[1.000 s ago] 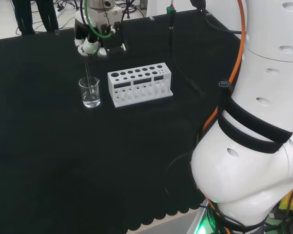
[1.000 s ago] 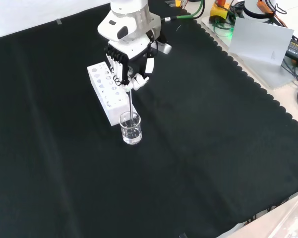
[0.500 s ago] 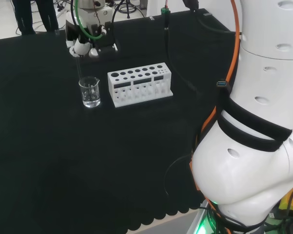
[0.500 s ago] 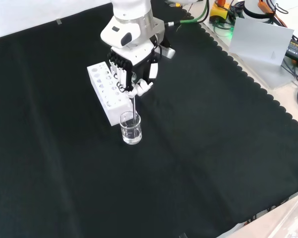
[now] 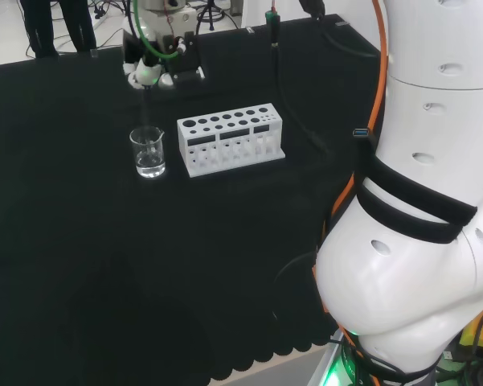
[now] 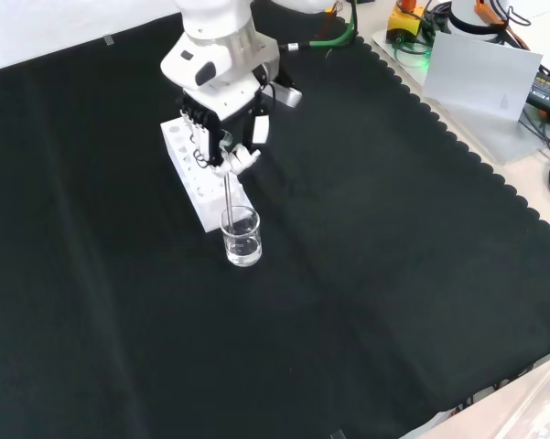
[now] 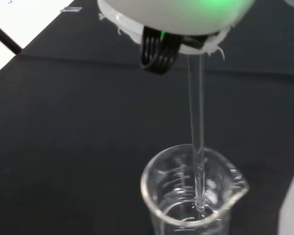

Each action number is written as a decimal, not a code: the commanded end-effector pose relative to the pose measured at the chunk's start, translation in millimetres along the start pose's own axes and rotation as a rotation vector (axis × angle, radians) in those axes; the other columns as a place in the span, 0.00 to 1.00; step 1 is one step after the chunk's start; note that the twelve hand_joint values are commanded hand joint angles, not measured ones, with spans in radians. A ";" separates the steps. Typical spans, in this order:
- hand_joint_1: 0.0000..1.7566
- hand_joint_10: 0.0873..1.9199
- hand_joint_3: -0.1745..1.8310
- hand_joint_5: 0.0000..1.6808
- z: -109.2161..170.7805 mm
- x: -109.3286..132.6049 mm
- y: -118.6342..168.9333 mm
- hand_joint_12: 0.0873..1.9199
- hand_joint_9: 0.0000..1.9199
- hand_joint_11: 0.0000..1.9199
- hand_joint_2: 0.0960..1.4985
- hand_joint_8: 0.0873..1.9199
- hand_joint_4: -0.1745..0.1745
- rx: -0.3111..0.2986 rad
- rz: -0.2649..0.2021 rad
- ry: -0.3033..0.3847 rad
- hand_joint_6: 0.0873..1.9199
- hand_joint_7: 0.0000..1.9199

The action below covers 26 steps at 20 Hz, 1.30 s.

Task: Stir in the beaker to the left of the white test tube rack with the glass rod.

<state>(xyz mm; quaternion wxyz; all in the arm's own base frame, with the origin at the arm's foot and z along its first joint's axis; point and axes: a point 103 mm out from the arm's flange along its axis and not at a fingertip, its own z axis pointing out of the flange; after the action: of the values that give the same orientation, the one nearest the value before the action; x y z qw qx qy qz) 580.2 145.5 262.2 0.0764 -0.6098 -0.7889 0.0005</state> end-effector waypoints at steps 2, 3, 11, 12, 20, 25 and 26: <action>0.76 0.24 0.46 0.76 -11.1 -12.2 -12.6 0.19 0.91 0.89 0.35 0.34 0.00 0.002 0.022 -0.003 0.21 0.73; 0.76 0.24 0.46 0.76 -12.0 -9.0 -15.3 0.19 0.91 0.89 0.35 0.34 0.00 0.001 0.018 -0.003 0.21 0.73; 0.76 0.24 0.46 0.76 -15.5 30.0 -24.8 0.19 0.91 0.89 0.35 0.34 0.00 -0.003 -0.016 0.012 0.21 0.73; 0.76 0.24 0.46 0.76 -14.8 33.7 -24.1 0.19 0.91 0.89 0.35 0.34 0.00 0.000 -0.016 0.012 0.21 0.73; 0.76 0.24 0.46 0.76 -9.2 35.8 -7.5 0.19 0.91 0.89 0.35 0.34 0.00 0.006 -0.030 0.021 0.21 0.73; 0.76 0.24 0.46 0.76 -6.0 10.1 6.6 0.19 0.91 0.89 0.35 0.34 0.00 0.018 -0.013 0.012 0.21 0.73; 0.76 0.24 0.46 0.76 -5.6 2.7 7.8 0.19 0.91 0.89 0.35 0.34 0.00 0.021 -0.005 0.005 0.21 0.73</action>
<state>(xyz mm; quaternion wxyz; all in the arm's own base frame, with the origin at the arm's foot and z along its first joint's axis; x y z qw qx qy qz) 572.6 172.1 275.3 0.0855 -0.6002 -0.7952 -0.0039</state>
